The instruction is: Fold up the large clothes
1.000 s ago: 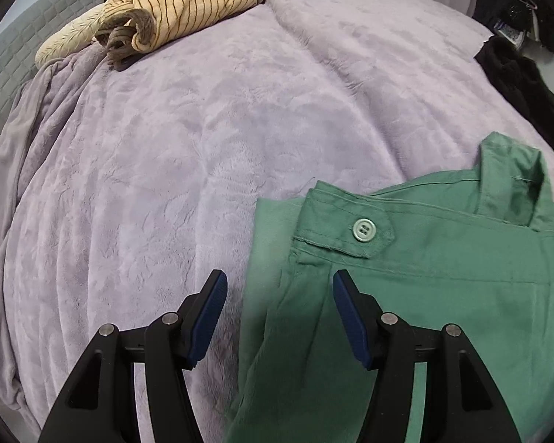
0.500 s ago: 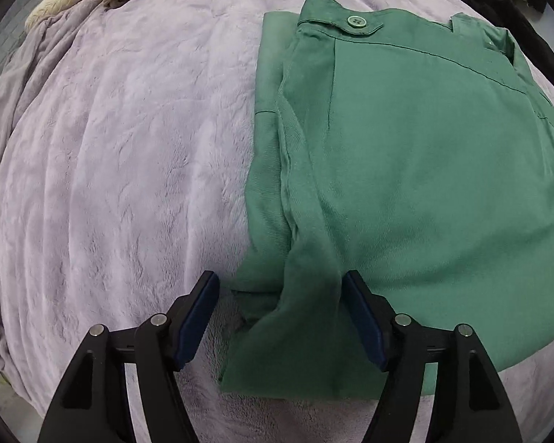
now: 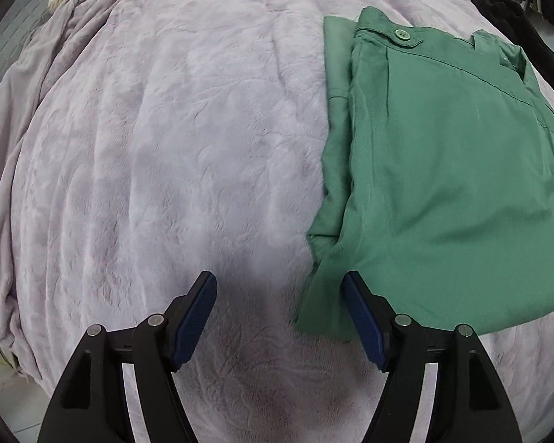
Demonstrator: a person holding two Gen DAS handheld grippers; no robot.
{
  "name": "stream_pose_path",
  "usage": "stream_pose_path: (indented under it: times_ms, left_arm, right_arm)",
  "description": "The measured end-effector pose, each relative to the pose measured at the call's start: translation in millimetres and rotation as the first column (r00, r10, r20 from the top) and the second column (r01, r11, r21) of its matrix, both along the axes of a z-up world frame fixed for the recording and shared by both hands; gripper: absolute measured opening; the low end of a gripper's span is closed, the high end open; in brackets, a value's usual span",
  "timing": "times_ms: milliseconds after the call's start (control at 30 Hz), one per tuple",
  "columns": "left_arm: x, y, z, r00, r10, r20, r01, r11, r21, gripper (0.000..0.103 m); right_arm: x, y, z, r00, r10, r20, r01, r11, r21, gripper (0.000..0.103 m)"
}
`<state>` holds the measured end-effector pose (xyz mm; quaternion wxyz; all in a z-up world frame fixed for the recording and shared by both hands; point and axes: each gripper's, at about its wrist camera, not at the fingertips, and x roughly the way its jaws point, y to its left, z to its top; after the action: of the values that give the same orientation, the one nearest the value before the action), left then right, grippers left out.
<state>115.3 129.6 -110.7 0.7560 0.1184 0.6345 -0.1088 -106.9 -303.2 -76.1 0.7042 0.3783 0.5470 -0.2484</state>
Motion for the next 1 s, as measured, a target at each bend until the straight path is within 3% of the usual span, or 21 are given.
stream_pose_path:
  times_ms: [33, 67, 100, 200, 467, 533, 567, 833, 900, 967, 1000]
  left_arm:
    - [-2.3, 5.4, 0.0, 1.000, 0.012, -0.015, -0.012, 1.000, 0.001, 0.072]
    - [-4.9, 9.3, 0.6, 0.999, 0.021, -0.026, -0.020, 1.000, 0.003, 0.072]
    - [-8.0, 13.6, 2.1, 0.999, 0.027, -0.027, -0.027, 1.000, 0.005, 0.072]
    - [-18.4, 20.3, 11.6, 0.999, 0.036, -0.035, -0.036, 0.999, -0.001, 0.072]
    - [-45.7, 15.2, 44.4, 1.000, -0.004, -0.015, 0.003, 0.999, -0.053, 0.073]
    - [-50.1, 18.5, 48.6, 1.000, 0.008, -0.015, -0.010, 0.997, -0.078, 0.101]
    - [-49.2, 16.9, 51.1, 1.000, 0.010, -0.006, -0.011, 0.996, -0.086, 0.103]
    - [-62.6, 15.1, 57.8, 0.999, -0.034, 0.001, 0.034, 0.997, -0.073, 0.103]
    - [-61.4, 17.3, 56.5, 1.000, -0.027, -0.008, 0.026, 0.996, -0.084, 0.103]
    - [-61.0, 19.0, 55.7, 1.000, -0.024, -0.006, 0.023, 0.997, -0.079, 0.103]
    - [-60.6, 19.3, 54.9, 1.000, -0.028, -0.004, 0.028, 0.997, -0.071, 0.103]
  right_arm:
    - [1.2, 4.7, 5.2, 1.000, 0.002, 0.008, -0.002, 1.000, 0.000, 0.034]
    - [0.9, 10.7, 10.8, 1.000, 0.008, 0.011, -0.008, 1.000, -0.005, 0.064]
    - [0.9, 16.6, 15.6, 1.000, 0.017, 0.014, -0.017, 1.000, -0.007, 0.072]
    - [5.1, 38.2, 29.0, 0.998, 0.053, 0.043, -0.053, 0.999, 0.005, 0.074]
    - [23.2, 104.5, 26.6, 0.992, 0.118, 0.051, -0.123, 0.988, 0.097, 0.079]
    - [26.9, 119.4, 26.0, 0.990, 0.131, 0.045, -0.135, 0.985, 0.106, 0.080]
    - [28.8, 125.8, 26.0, 0.990, 0.135, 0.045, -0.139, 0.984, 0.113, 0.080]
    - [42.2, 158.3, 34.6, 0.981, 0.179, 0.079, -0.186, 0.977, 0.101, 0.085]
    - [43.0, 163.4, 37.6, 0.979, 0.183, 0.092, -0.191, 0.978, 0.080, 0.089]
    - [44.2, 169.2, 39.9, 0.977, 0.188, 0.105, -0.195, 0.979, 0.061, 0.103]
    - [44.5, 171.9, 40.3, 0.976, 0.191, 0.109, -0.197, 0.979, 0.053, 0.103]
